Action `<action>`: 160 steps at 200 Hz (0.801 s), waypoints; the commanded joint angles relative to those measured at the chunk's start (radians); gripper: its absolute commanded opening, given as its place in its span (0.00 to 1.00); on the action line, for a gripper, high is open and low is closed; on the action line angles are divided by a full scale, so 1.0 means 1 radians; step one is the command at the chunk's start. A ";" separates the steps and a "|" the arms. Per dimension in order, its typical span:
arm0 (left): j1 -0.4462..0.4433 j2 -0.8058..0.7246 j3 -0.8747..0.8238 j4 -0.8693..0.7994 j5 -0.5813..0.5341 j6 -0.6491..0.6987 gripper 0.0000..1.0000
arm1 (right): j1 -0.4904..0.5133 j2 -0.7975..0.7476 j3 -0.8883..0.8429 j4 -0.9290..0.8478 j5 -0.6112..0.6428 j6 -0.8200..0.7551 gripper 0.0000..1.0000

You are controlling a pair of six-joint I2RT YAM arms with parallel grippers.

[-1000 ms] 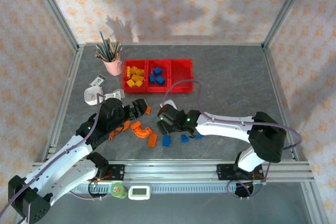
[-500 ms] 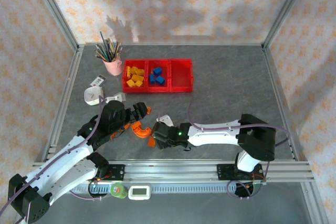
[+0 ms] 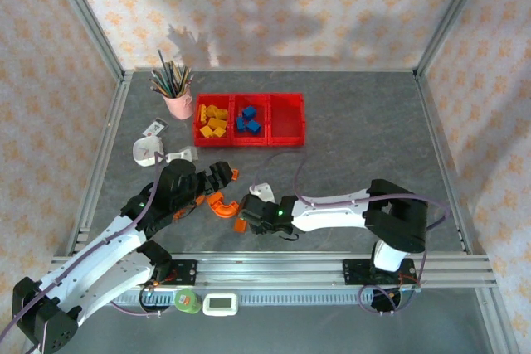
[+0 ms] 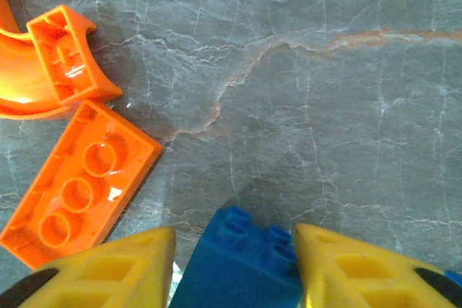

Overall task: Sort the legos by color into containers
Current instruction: Pick up the lego from the bottom-center of the table, then place the lego in the container.

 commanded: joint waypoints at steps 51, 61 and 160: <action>-0.008 -0.008 -0.007 0.002 -0.018 -0.003 0.99 | 0.001 0.004 0.042 -0.045 0.065 0.027 0.32; -0.008 -0.009 -0.006 0.002 -0.021 -0.006 0.99 | -0.003 -0.005 0.053 -0.053 0.067 0.027 0.32; 0.037 0.008 0.105 -0.076 -0.117 0.117 0.99 | -0.239 -0.019 0.305 -0.027 0.119 -0.168 0.30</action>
